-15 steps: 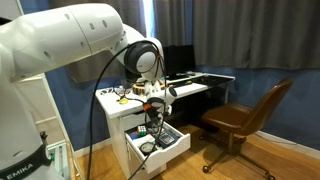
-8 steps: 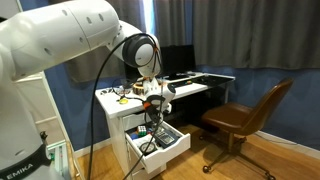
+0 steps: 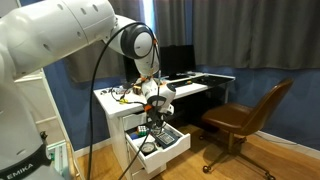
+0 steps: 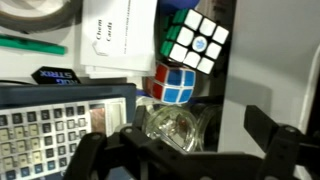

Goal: Open the top desktop drawer

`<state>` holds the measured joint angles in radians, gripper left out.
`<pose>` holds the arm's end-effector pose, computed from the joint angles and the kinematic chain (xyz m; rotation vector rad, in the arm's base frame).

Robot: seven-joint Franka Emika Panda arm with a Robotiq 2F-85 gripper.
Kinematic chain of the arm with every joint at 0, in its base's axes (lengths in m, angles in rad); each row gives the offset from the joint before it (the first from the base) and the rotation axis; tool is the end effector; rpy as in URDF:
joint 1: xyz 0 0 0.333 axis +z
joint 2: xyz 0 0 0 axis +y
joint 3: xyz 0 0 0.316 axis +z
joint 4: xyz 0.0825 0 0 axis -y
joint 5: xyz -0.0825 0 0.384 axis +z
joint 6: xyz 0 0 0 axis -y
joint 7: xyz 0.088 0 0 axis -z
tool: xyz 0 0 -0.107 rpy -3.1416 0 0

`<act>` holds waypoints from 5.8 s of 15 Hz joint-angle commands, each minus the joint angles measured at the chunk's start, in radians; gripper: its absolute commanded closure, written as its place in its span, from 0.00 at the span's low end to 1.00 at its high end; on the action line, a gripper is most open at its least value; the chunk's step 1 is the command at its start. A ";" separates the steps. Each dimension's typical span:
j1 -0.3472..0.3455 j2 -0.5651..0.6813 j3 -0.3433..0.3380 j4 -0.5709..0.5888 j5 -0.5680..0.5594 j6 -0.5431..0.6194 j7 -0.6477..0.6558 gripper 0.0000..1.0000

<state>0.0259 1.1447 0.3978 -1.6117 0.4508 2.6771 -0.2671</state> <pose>0.5956 0.2378 -0.0128 -2.5896 -0.0740 0.1344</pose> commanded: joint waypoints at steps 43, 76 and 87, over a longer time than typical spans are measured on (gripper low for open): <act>-0.123 0.112 0.188 -0.075 -0.150 0.263 0.078 0.00; 0.340 -0.316 -0.521 -0.378 -0.343 0.110 0.573 0.00; 0.393 -0.362 -0.646 -0.453 -0.446 0.102 0.644 0.00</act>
<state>0.3753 0.8251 -0.1827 -2.0068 0.0670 2.8050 0.3160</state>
